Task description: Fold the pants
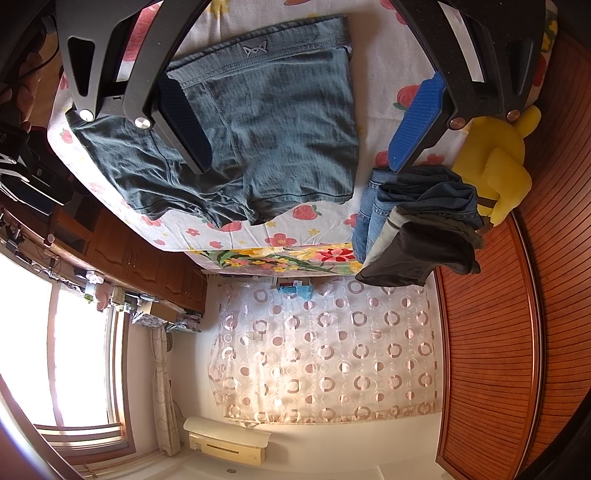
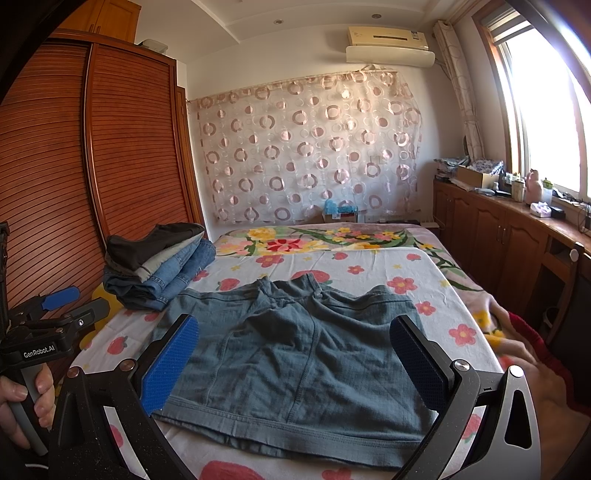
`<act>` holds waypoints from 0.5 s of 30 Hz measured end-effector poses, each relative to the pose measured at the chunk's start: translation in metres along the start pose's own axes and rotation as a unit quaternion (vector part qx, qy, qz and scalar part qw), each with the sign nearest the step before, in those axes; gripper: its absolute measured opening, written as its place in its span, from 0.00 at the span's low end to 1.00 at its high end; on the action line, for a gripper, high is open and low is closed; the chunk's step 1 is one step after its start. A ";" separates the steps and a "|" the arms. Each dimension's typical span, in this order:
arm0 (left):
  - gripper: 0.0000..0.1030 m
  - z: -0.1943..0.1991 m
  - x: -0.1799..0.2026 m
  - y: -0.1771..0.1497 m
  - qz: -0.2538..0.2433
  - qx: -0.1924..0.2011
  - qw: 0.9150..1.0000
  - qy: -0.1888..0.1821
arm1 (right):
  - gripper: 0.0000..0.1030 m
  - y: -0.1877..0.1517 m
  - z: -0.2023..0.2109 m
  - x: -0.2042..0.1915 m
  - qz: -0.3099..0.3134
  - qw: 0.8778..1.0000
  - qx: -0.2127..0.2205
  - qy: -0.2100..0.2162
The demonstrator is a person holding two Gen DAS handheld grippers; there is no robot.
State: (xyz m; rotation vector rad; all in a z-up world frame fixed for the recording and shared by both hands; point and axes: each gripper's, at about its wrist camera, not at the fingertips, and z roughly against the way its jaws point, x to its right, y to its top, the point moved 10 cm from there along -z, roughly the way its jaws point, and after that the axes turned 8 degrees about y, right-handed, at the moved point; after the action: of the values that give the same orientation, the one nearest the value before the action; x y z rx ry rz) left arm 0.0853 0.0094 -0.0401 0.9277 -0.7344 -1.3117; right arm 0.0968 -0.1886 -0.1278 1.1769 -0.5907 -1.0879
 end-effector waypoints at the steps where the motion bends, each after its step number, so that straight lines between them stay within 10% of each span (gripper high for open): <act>1: 0.94 0.000 -0.001 0.000 -0.001 -0.004 1.000 0.000 | 1.00 -0.001 -0.001 0.000 0.000 1.000 -0.001 0.001; 15: 0.94 -0.025 0.000 -0.024 -0.005 -0.047 0.999 0.002 | 1.00 -0.011 -0.011 0.011 0.006 0.999 -0.050 0.008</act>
State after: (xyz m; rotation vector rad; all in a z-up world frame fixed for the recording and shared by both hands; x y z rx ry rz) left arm 0.0955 0.0128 -0.0730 0.8586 -0.6603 -1.3409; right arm 0.1063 -0.1943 -0.1437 1.0934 -0.5256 -1.0845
